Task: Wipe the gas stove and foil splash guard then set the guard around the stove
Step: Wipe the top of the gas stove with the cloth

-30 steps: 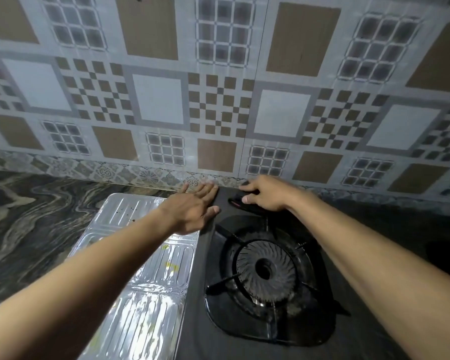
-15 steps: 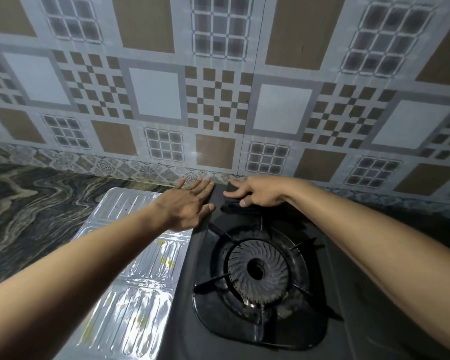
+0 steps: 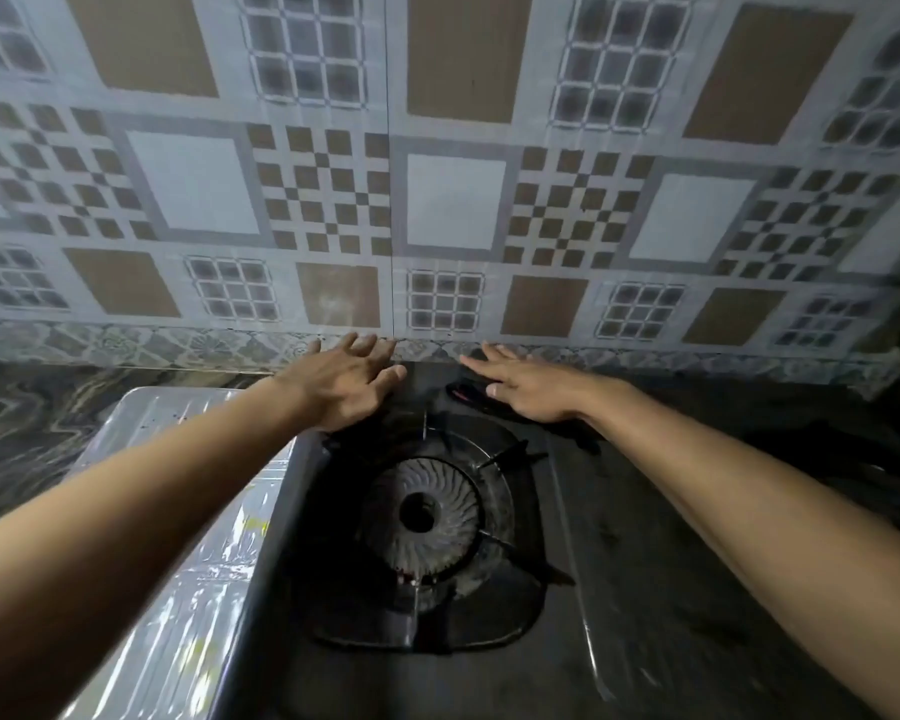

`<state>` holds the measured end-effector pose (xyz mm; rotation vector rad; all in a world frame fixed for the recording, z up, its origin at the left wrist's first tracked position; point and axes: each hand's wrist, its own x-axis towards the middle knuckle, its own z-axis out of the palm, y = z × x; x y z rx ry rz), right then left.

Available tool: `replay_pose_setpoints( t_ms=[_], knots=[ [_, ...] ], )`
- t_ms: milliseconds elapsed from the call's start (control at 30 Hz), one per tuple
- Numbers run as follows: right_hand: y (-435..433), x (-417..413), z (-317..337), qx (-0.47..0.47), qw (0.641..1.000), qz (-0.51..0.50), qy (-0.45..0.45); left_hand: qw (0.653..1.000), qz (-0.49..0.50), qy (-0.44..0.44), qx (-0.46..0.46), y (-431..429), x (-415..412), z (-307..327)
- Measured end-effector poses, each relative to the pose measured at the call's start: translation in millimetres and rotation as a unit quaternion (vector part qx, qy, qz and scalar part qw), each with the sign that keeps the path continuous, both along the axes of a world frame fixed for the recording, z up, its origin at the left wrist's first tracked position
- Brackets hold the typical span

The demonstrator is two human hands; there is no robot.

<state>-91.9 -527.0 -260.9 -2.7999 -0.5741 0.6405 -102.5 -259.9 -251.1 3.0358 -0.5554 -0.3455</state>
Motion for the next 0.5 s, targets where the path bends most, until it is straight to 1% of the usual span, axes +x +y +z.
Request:
replay_pose_setpoints(
  t_ms=[167, 300, 500],
  knots=[
    [-24.8, -15.8, -5.2, 0.010, 0.999, -0.032, -0.036, 0.999, -0.024, 0.023, -0.010, -49.3, -0.4, 5.6],
    [-45.6, -26.7, -9.3, 0.001, 0.999, -0.033, -0.037, 0.999, -0.032, 0.034, 0.000, -74.1, -3.7, 1.3],
    [-77.6, -41.4, -9.9, -0.009, 0.996, -0.075, -0.046, 0.996, -0.019, 0.079, 0.028, -94.6, -9.8, 1.2]
  ],
)
